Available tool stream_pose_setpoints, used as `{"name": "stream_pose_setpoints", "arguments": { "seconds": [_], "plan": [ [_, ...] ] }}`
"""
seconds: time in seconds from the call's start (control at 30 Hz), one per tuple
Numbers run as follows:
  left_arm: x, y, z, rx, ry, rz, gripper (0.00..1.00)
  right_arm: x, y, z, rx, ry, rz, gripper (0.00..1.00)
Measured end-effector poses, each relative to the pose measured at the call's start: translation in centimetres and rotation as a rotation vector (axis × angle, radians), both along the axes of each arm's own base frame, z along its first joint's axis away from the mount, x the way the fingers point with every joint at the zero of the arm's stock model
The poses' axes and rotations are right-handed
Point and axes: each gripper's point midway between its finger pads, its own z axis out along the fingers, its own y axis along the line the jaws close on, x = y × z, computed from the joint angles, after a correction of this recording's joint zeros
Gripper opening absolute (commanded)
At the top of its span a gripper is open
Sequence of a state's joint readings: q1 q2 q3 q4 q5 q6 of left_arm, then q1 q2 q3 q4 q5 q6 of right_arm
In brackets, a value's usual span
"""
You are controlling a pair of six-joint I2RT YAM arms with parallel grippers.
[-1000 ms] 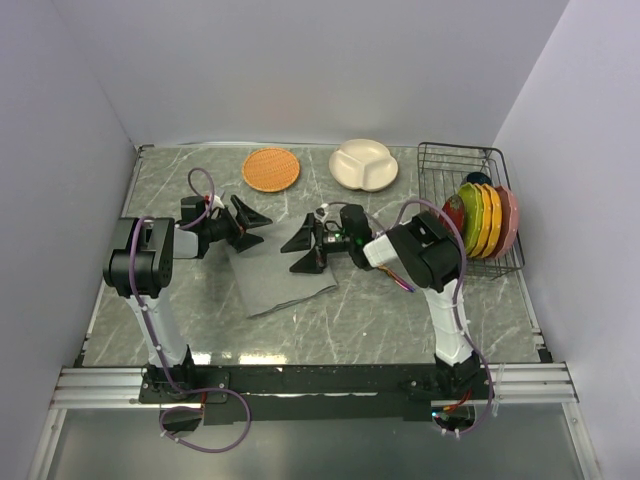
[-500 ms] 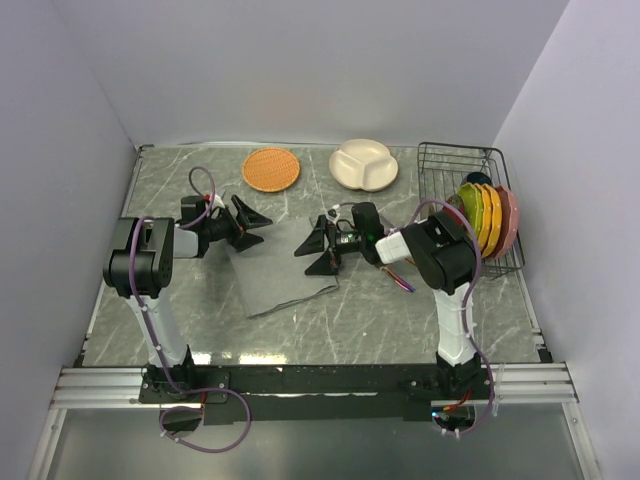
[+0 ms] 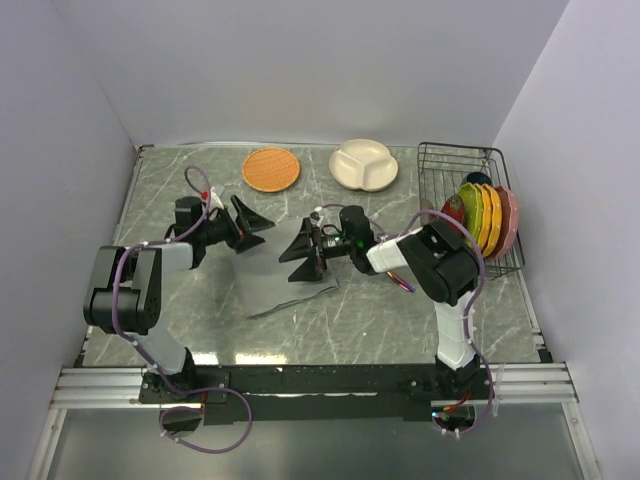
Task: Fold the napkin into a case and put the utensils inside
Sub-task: Smooth out the square-folded napkin at the center of the board.
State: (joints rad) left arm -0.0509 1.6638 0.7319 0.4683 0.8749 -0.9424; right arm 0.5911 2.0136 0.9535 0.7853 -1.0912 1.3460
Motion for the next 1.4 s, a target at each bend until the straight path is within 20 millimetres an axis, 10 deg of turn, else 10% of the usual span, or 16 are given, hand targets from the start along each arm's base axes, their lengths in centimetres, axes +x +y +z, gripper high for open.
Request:
{"name": "stream_pose_setpoints", "arguments": {
  "seconds": [0.33, 0.8, 0.97, 1.13, 1.4],
  "plan": [
    [-3.7, 0.1, -6.6, 0.014, 0.223, -0.03, 0.99, -0.8, -1.2, -4.4, -0.035, 0.083, 0.024, 1.0],
    [-3.6, 2.0, -6.2, 0.02, 0.195, -0.048, 0.99, -1.3, -3.5, -5.9, -0.153, -0.036, 0.138, 1.0],
    [-2.1, 2.3, -3.1, 0.078, 0.079, -0.057, 0.99, -1.4, -4.2, -4.5, -0.189, -0.052, 0.148, 1.0],
    [1.2, 2.5, 0.7, 0.103, -0.078, -0.028, 0.99, 3.6, -2.3, -0.3, -0.14, -0.194, 0.063, 1.0],
    [3.0, 2.8, -2.0, 0.086, 0.005, 0.051, 0.99, 14.4, 0.5, 3.7, -0.07, -0.319, -0.189, 1.0]
  ]
}}
